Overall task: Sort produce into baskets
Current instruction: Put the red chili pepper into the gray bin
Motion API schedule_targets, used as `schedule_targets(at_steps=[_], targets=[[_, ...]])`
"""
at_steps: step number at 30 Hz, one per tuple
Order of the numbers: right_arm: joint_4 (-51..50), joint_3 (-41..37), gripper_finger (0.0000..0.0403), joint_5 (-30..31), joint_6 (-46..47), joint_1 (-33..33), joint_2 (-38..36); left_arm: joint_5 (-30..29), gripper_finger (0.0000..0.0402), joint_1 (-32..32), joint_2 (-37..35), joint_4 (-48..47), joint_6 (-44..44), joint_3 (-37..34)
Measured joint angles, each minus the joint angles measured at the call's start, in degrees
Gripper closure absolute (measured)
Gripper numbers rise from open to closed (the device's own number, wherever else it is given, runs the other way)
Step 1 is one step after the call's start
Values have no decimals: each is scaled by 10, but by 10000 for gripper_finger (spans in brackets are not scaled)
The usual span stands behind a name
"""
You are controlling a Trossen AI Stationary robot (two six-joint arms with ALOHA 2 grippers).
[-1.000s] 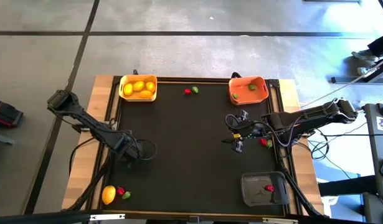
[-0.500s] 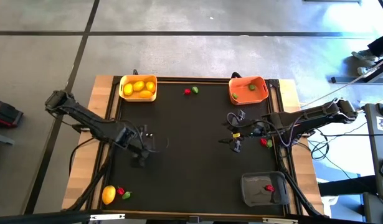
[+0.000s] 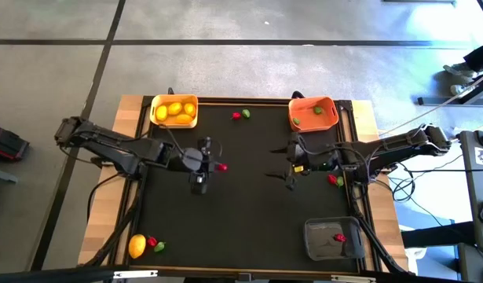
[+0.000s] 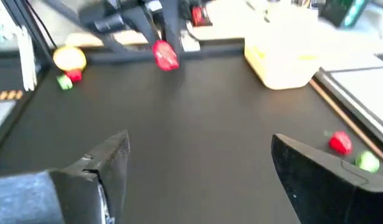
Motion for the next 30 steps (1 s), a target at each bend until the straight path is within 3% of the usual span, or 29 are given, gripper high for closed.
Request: schedule_targets(at_steps=[9,22,25,30], targets=[[99,1,84,-4,-54,0,36,4,359,40,0,119,68,0],[352,0,86,-14,-148,-1,157,38,359,46,64,253,79,-1],[360,0,105,-15,-149,-1,168,39,359,45,73,284,80,-1],[371,0,169,-44,-149,-1,170,39,359,46,73,301,80,-1]])
